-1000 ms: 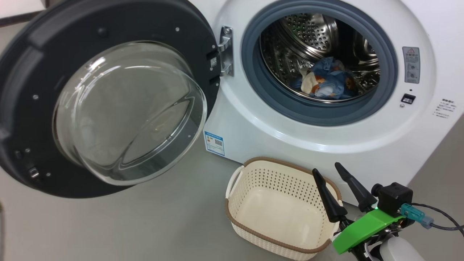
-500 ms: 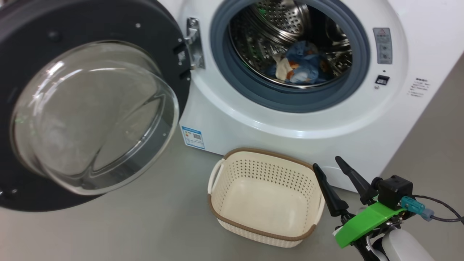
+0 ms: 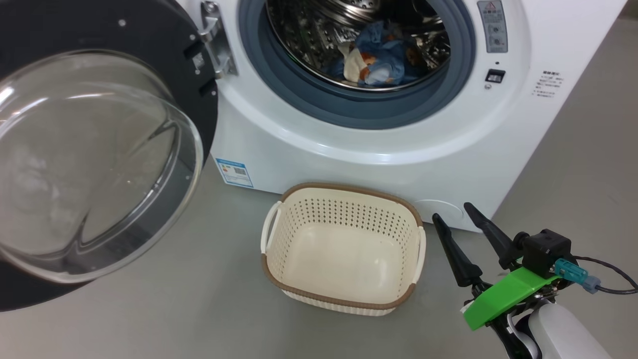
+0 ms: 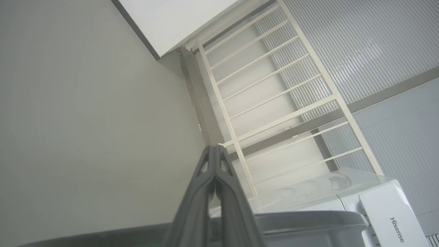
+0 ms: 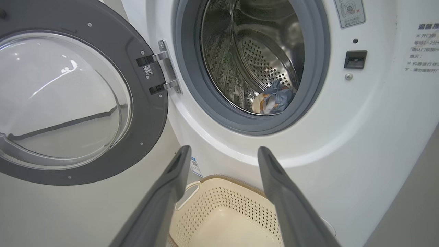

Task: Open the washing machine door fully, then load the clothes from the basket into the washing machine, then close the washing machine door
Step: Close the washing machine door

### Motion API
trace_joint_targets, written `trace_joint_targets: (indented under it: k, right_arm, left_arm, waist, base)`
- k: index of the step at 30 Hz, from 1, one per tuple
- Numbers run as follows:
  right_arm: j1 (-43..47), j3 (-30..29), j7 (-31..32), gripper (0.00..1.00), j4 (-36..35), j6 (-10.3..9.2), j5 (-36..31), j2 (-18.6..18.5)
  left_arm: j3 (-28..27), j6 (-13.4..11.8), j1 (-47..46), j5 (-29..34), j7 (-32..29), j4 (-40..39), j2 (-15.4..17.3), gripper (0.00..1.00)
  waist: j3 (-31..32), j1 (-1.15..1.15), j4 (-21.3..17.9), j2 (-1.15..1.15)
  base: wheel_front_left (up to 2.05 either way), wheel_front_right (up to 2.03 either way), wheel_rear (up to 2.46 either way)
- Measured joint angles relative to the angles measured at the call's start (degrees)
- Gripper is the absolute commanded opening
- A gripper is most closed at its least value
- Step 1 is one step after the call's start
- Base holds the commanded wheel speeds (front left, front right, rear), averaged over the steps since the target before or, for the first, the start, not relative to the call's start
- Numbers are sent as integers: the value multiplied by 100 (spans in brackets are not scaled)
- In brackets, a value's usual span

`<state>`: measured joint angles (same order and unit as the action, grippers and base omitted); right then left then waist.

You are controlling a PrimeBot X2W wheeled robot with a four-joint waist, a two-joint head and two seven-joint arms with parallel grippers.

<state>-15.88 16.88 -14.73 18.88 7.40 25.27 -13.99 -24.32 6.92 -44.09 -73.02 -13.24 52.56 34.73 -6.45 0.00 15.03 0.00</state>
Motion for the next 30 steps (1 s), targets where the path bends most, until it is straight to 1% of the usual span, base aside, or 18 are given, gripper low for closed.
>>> trace_joint_targets:
  k: [4,10,13,21,24,29,30]
  right_arm:
    - [-38,-24,0,100,0,0,-1,0]
    - [-64,-62,0,100,-4,0,-2,0]
    - [-64,-70,0,100,-1,0,-8,1]
    - [-48,-103,0,100,-1,0,-4,31]
    - [-32,-102,0,100,0,0,9,51]
    - [127,-101,0,100,-1,0,40,118]
    - [127,-101,0,100,-1,0,40,118]
  left_arm:
    - [108,0,-201,1,-209,303,151,0]
    - [286,16,-393,9,-626,665,275,0]
    - [391,15,-410,7,-889,684,353,0]
    - [630,16,-321,-100,-1752,598,410,0]
    - [732,16,-194,-170,-2098,452,407,0]
    - [862,15,127,-469,-2917,5,377,0]
    - [862,15,127,-469,-2917,5,377,0]
  waist:
    - [-87,0,-78,0]
    - [-151,0,-140,0]
    - [-146,0,-140,0]
    - [52,0,-107,0]
    - [185,0,-81,0]
    - [421,0,-17,0]
    - [421,0,-17,0]
  base:
    - [0,0,0]
    - [0,0,0]
    - [0,0,0]
    - [0,0,0]
    - [0,0,0]
    - [0,0,0]
    - [0,0,0]
